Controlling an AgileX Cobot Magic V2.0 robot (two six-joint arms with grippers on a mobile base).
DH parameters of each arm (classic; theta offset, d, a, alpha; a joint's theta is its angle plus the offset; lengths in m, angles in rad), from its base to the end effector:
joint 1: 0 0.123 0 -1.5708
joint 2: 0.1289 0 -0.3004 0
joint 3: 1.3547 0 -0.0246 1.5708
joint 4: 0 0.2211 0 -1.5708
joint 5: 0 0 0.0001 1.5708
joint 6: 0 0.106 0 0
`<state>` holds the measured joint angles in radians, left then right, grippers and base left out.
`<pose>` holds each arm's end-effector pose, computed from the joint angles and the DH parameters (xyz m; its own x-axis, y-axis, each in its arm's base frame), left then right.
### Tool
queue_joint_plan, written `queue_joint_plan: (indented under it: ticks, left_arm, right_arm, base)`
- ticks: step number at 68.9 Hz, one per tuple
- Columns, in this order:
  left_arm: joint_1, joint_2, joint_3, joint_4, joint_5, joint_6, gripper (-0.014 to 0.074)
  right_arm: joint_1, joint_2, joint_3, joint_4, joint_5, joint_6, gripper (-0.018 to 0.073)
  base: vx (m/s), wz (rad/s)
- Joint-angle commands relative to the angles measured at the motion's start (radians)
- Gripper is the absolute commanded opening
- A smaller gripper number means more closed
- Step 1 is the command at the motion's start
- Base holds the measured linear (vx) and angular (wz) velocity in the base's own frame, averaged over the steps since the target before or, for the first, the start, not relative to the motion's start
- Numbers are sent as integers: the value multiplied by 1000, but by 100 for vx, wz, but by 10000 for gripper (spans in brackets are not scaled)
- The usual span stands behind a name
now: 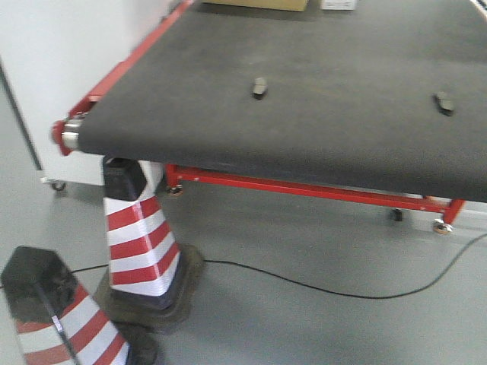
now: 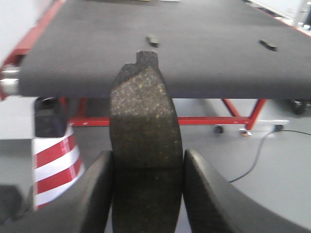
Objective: Move and align brake pads A on conveyor
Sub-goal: 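Turn toward the black conveyor belt and approach it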
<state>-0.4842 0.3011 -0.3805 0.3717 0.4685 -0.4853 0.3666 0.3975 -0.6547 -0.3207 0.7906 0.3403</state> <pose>0.0449 -0.0039 0.2808 -0.2847 -0.0175 -0.9585 0.2799 0.9547 -0.1005 0.0406 -0.0099 0.3295 -0.3959 -0.0366 -0.9176 -0.1153 0.9933 0.0101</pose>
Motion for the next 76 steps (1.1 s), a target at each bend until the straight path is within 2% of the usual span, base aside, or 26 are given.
queue_joint_plan:
  ticks: [1, 31, 76]
  left_arm:
    - [-1, 10, -29, 11, -88, -5, -6]
    - [-1, 10, -29, 11, -88, -5, -6]
    - [-1, 10, -29, 11, -88, -5, -6]
  right_arm:
    - [-6, 5, -28, -29, -88, -7, -4]
    - [-6, 5, -28, -29, -89, -7, -4]
    - [-6, 5, -28, -29, -91, -7, -4]
  base:
    - [8, -48]
    - [5, -36]
    - [7, -15]
